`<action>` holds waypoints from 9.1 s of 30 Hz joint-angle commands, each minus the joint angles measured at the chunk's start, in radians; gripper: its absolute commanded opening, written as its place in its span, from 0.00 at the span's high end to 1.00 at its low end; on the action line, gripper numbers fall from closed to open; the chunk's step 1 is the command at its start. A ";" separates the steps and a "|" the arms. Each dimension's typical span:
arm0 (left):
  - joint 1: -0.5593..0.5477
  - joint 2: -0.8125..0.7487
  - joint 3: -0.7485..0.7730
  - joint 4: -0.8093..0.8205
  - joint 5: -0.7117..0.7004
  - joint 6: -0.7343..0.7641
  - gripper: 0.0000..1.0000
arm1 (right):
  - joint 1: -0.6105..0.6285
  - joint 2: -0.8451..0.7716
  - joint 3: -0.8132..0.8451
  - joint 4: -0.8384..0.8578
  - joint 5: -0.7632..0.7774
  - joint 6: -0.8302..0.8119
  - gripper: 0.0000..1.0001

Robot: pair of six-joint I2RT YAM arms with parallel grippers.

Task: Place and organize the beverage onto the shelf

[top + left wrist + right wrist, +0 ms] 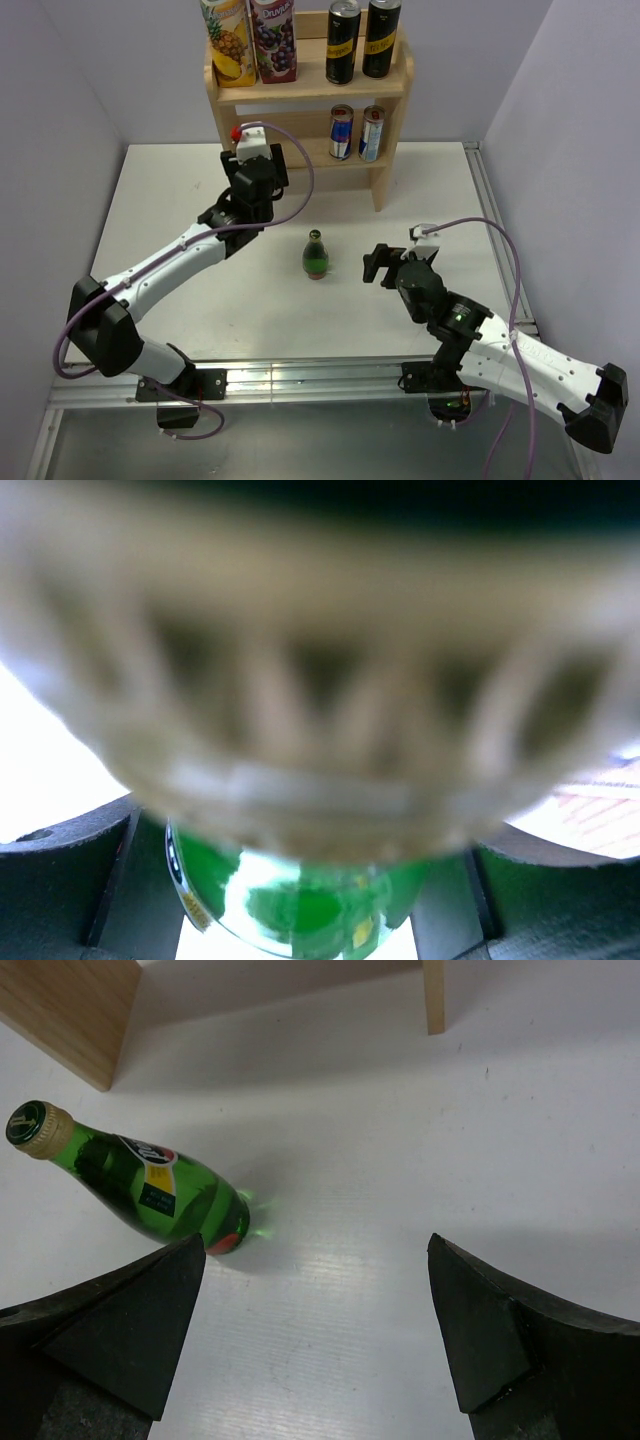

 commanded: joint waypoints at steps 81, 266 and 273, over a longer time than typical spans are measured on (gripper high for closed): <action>0.209 0.176 0.123 0.188 0.010 -0.030 0.03 | 0.007 0.040 -0.116 0.134 0.007 0.059 0.01; -0.280 0.212 -0.250 0.578 -0.110 0.074 1.00 | 0.039 -0.029 -0.159 0.160 0.046 0.057 0.01; -0.202 0.188 -0.061 0.466 -0.054 0.129 1.00 | 0.039 -0.023 -0.157 0.164 0.041 0.053 0.01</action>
